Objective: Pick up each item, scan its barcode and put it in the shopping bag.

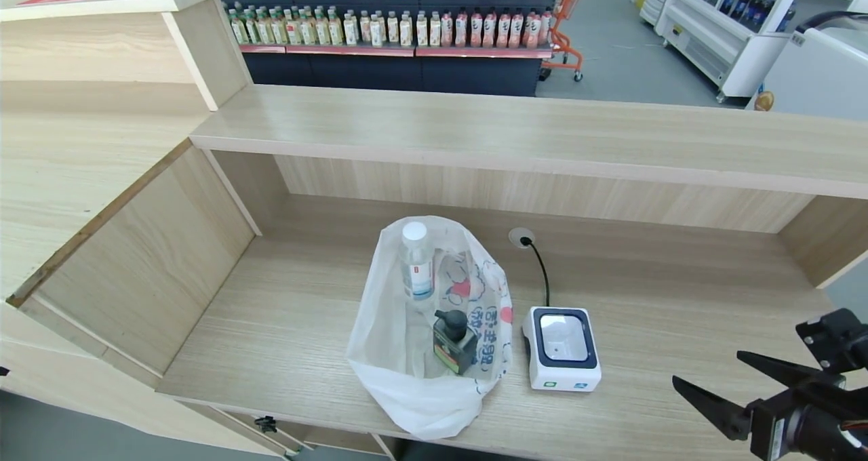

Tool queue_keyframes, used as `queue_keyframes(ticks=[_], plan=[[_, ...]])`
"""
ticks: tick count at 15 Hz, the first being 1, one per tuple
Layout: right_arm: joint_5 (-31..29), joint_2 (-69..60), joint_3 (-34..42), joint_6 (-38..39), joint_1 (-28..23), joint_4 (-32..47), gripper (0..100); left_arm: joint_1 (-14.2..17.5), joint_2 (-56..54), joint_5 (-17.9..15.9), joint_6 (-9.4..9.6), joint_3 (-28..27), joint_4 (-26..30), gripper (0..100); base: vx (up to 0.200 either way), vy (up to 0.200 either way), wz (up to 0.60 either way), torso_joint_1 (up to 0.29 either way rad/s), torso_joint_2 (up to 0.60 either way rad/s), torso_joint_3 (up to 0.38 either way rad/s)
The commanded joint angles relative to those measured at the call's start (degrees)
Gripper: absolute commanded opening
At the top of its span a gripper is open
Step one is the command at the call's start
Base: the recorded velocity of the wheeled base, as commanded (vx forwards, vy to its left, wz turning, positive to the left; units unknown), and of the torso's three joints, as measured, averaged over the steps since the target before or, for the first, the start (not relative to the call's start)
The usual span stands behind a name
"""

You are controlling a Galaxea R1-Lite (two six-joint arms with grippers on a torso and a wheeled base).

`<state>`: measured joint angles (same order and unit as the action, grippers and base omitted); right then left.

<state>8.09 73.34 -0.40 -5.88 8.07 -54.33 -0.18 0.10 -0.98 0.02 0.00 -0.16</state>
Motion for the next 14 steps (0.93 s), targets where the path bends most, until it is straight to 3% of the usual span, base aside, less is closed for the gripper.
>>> queue_keyframes(ticks=[1, 4, 8, 10, 12, 14], plan=[[-0.10, -6.54, 0.40, -0.10, -0.07, 3.88, 100, 0.01, -0.01, 0.01, -0.02, 0.00, -0.02, 100, -0.200, 0.000, 0.00, 0.027, 0.01, 0.002], [-2.03, -15.42, 0.40, -0.10, -0.07, 12.94, 100, 0.01, -0.01, 0.01, -0.02, 0.00, -0.02, 100, 0.000, 0.000, 0.00, 0.000, 0.00, 0.000], [-2.56, -37.39, 0.40, -3.35, -0.16, 33.68, 100, 0.01, -0.01, 0.01, -0.02, 0.00, -0.02, 100, 0.000, 0.000, 0.00, 0.000, 0.00, 0.000], [-4.67, -57.69, 0.40, -4.32, -0.60, 50.82, 100, 0.01, -0.01, 0.01, -0.02, 0.00, -0.02, 100, 0.000, 0.000, 0.00, 0.000, 0.00, 0.000], [-8.71, -66.48, -4.17, -4.76, -1.21, 62.24, 100, 0.01, -0.01, 0.01, -0.02, 0.00, -0.02, 100, 0.000, 0.000, 0.00, 0.000, 0.00, 0.000], [-10.12, -67.71, -5.40, -4.58, -1.83, 65.14, 100, 0.01, -0.01, 0.01, -0.02, 0.00, -0.02, 100, 0.000, 0.000, 0.00, 0.000, 0.00, 0.000]])
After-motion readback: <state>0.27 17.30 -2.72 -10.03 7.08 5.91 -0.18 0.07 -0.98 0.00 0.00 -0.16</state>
